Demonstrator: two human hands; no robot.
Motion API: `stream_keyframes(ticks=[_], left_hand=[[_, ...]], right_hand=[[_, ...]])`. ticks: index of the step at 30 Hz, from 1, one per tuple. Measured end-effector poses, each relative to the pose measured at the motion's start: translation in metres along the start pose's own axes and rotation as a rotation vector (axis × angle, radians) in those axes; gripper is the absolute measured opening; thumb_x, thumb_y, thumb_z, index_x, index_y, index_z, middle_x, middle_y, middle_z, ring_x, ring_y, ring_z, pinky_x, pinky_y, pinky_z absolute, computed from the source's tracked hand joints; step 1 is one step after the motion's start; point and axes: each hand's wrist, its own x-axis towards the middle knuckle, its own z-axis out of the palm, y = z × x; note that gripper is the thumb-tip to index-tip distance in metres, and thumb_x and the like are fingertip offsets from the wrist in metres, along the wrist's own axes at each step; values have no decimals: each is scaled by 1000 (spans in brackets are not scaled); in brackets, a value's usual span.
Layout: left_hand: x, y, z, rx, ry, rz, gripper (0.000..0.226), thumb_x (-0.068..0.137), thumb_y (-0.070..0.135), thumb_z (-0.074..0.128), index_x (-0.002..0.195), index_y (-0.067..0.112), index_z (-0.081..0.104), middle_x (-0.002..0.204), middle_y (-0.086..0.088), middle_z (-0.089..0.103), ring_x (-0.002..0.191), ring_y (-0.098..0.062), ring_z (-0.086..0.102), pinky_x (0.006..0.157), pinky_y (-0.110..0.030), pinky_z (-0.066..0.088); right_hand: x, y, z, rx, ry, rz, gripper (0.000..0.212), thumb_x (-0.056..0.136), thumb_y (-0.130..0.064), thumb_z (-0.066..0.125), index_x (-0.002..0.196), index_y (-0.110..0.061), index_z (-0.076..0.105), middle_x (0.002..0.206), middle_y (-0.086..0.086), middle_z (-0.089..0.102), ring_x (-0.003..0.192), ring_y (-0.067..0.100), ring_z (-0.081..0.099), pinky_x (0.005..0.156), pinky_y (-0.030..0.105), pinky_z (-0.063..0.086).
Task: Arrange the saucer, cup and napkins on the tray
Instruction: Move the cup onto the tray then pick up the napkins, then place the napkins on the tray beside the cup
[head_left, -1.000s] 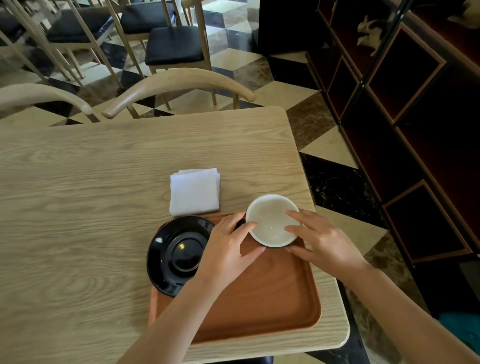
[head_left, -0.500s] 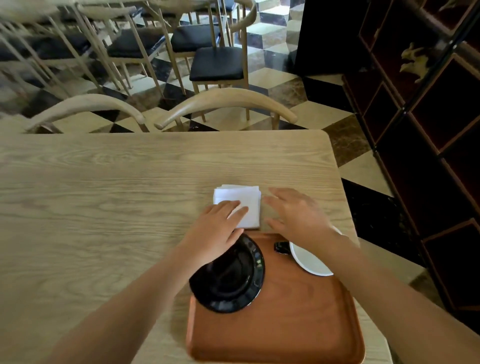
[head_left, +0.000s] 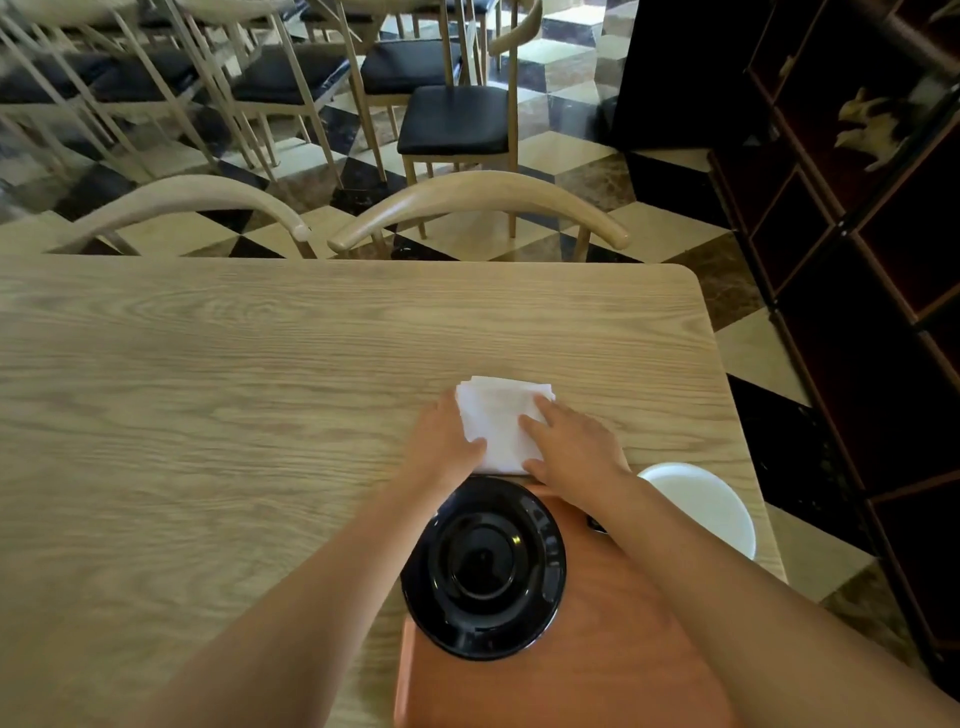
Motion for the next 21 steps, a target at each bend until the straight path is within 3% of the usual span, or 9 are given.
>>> stream_keyframes(ticks=[3, 5, 7, 10, 13, 16, 18, 21], left_hand=[[8, 2, -2, -116, -11, -91, 34, 78, 9, 58, 111, 2, 55, 105, -13, 62, 99, -29, 56, 76, -32, 43], [11, 4, -8, -223, -38, -190, 4, 79, 7, 56, 81, 3, 57, 77, -10, 58, 74, -27, 53, 59, -29, 38], [15, 3, -13, -423, -67, -330, 15, 80, 5, 57, 67, 7, 50, 69, -10, 50, 65, -24, 45, 60, -30, 36], [16, 3, -19, -614, -104, -461, 5, 80, 5, 62, 81, 4, 58, 86, -16, 59, 76, -26, 53, 72, -34, 44], [10, 6, -22, -686, -116, -436, 13, 83, 5, 64, 95, 4, 60, 94, -14, 62, 86, -26, 57, 79, -34, 47], [-3, 15, -30, -768, -105, -357, 10, 86, 8, 62, 95, 11, 60, 84, -4, 60, 86, -20, 55, 76, -32, 44], [-13, 21, -36, -834, -91, -300, 8, 86, 9, 61, 94, 8, 64, 86, -9, 62, 86, -21, 56, 75, -32, 48], [-33, 28, -46, -1007, -110, -234, 15, 89, 6, 57, 101, 2, 64, 89, -12, 66, 82, -21, 62, 73, -30, 55]], right_hand=[[-2, -1, 0, 41, -5, 20, 56, 92, -37, 47, 143, -23, 26, 156, 5, 11, 137, 23, 24, 105, 37, 32], [-1, -3, -1, 67, -9, 39, 56, 92, -36, 47, 143, -24, 26, 156, 3, 10, 135, 23, 27, 103, 37, 36], [-1, -3, -1, 76, -14, 44, 55, 92, -35, 47, 142, -24, 26, 156, 3, 10, 135, 23, 27, 102, 37, 37], [-2, -3, -1, 98, -21, 41, 55, 92, -32, 46, 142, -24, 26, 157, 1, 9, 136, 21, 24, 102, 36, 37], [-2, -2, 1, 243, -17, 57, 51, 93, -29, 46, 141, -22, 31, 156, 1, 11, 136, 21, 24, 103, 36, 36], [0, 0, -3, 534, 124, 107, 45, 92, -23, 51, 136, -16, 42, 149, 5, 32, 132, 21, 32, 106, 30, 28], [-2, 0, -11, 752, 237, 173, 40, 91, -20, 53, 130, -13, 50, 136, 6, 49, 121, 21, 46, 97, 27, 34], [-13, -1, -25, 1091, 286, 254, 33, 89, -18, 56, 122, -16, 56, 120, -2, 59, 103, 16, 56, 84, 26, 40]])
